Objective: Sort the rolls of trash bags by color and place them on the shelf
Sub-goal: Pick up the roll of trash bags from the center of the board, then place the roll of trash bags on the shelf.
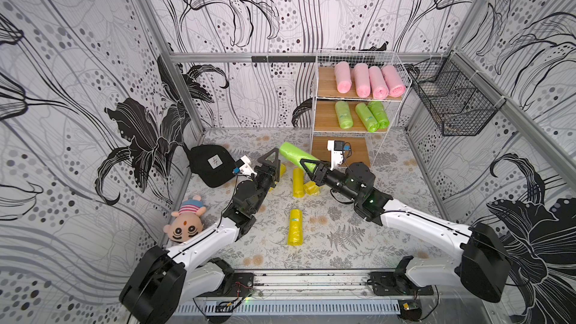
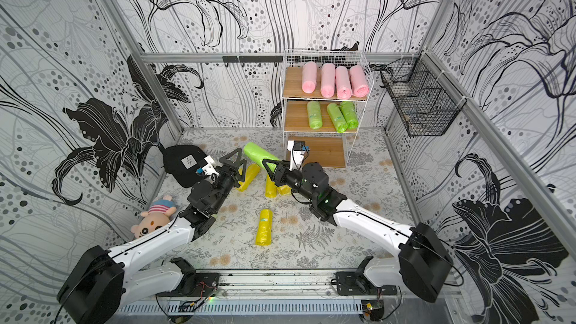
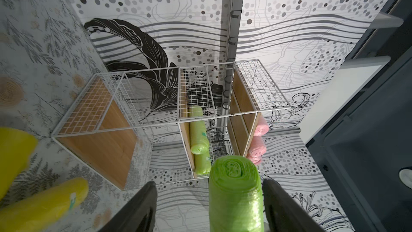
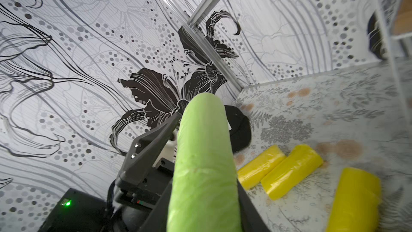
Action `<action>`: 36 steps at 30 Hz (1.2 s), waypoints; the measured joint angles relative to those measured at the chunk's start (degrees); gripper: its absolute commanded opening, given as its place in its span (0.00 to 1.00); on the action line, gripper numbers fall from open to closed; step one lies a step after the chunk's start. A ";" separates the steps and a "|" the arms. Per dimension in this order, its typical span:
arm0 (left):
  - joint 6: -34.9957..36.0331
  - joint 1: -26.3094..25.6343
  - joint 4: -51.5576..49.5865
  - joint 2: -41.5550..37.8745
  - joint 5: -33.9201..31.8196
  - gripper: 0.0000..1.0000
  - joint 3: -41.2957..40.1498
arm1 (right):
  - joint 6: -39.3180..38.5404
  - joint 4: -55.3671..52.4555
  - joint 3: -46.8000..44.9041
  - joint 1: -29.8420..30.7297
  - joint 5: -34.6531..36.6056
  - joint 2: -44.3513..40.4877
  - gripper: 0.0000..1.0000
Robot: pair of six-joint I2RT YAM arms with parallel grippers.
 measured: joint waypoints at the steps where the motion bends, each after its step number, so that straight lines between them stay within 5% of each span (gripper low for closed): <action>1: 1.07 0.26 -2.27 -1.16 -0.07 0.78 0.09 | -1.49 -2.32 0.00 -0.50 1.40 -1.53 0.34; 12: 18.03 2.86 -26.80 -3.19 5.16 0.78 12.48 | -17.18 -24.11 4.35 -11.69 15.34 -9.27 0.34; 21: 22.80 2.86 -32.94 -2.03 8.20 0.78 13.66 | -26.14 -26.05 16.81 -13.62 19.39 2.32 0.34; 36: 23.15 2.86 -34.14 -2.08 9.35 0.78 13.66 | -30.49 -22.34 30.34 -13.66 25.83 21.27 0.35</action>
